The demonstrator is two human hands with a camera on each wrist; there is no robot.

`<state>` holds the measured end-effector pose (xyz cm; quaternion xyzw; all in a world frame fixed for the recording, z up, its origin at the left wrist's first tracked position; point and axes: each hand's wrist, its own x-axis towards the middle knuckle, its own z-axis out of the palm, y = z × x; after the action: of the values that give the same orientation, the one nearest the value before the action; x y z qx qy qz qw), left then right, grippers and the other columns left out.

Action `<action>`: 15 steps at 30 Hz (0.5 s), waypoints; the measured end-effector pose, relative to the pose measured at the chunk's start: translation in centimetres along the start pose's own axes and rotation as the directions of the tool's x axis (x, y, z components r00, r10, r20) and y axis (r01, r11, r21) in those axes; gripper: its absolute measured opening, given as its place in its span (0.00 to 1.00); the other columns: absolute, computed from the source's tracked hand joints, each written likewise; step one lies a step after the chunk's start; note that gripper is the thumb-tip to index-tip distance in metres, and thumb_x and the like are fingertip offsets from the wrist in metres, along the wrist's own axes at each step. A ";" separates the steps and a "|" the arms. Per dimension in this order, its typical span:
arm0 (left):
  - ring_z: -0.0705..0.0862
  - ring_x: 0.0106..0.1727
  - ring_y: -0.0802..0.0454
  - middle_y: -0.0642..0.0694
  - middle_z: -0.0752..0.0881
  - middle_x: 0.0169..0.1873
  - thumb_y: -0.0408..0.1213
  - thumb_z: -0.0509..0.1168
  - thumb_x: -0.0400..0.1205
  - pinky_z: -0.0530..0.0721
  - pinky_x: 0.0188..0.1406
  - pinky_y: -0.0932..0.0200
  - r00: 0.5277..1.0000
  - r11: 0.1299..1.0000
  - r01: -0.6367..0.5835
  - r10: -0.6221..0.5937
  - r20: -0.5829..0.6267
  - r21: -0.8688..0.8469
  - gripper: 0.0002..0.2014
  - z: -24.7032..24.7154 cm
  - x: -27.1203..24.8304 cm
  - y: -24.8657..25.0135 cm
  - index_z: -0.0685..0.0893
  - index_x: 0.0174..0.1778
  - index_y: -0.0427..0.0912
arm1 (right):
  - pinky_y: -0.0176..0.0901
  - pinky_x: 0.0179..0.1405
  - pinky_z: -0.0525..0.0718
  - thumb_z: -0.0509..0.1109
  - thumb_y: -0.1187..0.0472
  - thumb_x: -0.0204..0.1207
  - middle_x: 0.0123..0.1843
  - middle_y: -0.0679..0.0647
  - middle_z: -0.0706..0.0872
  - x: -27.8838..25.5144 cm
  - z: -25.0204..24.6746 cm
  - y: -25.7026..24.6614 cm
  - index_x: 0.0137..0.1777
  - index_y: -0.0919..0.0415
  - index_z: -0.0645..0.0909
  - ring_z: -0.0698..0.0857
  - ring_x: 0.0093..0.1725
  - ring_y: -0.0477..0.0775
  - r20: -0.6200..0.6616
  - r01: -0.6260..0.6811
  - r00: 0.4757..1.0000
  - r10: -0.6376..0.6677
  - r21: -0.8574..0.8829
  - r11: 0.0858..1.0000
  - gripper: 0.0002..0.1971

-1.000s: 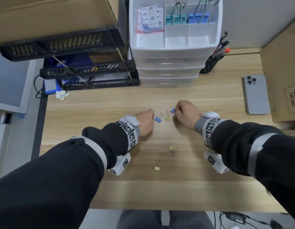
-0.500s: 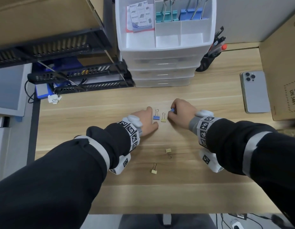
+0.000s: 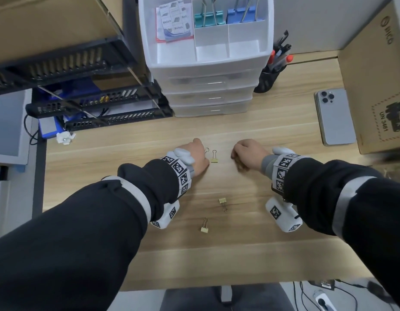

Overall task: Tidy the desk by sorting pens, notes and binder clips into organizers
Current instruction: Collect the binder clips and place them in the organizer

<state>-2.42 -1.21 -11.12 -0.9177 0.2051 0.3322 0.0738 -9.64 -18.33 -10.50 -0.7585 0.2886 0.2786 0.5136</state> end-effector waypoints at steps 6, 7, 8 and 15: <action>0.82 0.31 0.44 0.48 0.82 0.34 0.51 0.57 0.81 0.83 0.31 0.49 0.967 0.965 -0.216 0.191 -0.169 -0.146 0.15 -0.9 -2.2 0.2 0.71 0.54 0.42 | 0.36 0.23 0.74 0.56 0.68 0.81 0.34 0.61 0.81 -0.8 0.8 -0.9 0.41 0.66 0.79 0.75 0.24 0.52 0.212 -0.303 0.951 0.224 0.498 0.813 0.11; 0.82 0.32 0.44 0.48 0.81 0.34 0.50 0.58 0.80 0.84 0.32 0.47 0.938 0.937 -0.315 0.283 -0.200 -0.152 0.14 -1.5 -2.9 0.5 0.70 0.53 0.43 | 0.37 0.25 0.77 0.57 0.64 0.82 0.34 0.59 0.81 -1.1 1.0 -1.1 0.41 0.64 0.79 0.76 0.25 0.51 0.272 -0.343 0.936 0.224 0.555 0.758 0.11; 0.81 0.32 0.44 0.49 0.80 0.35 0.47 0.59 0.80 0.83 0.32 0.48 0.902 0.905 -0.402 0.366 -0.228 -0.141 0.13 -2.1 -3.7 1.0 0.70 0.52 0.43 | 0.37 0.26 0.80 0.58 0.60 0.83 0.33 0.57 0.82 -1.5 1.1 -1.4 0.41 0.62 0.78 0.78 0.27 0.51 0.321 -0.365 0.925 0.202 0.604 0.709 0.12; 0.79 0.40 0.46 0.46 0.78 0.44 0.35 0.62 0.75 0.76 0.34 0.51 0.762 0.745 -0.629 0.535 -0.365 -0.222 0.15 -3.3 -6.1 3.6 0.74 0.58 0.36 | 0.38 0.35 0.86 0.57 0.50 0.83 0.37 0.55 0.84 -3.2 1.4 -2.3 0.40 0.59 0.83 0.87 0.37 0.53 0.407 -0.374 0.912 0.049 0.777 0.507 0.19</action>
<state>-6.29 -3.35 -4.68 -0.8418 0.4332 0.2356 -0.2196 -10.34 -15.86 -7.23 -0.3160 0.3871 0.2904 0.8161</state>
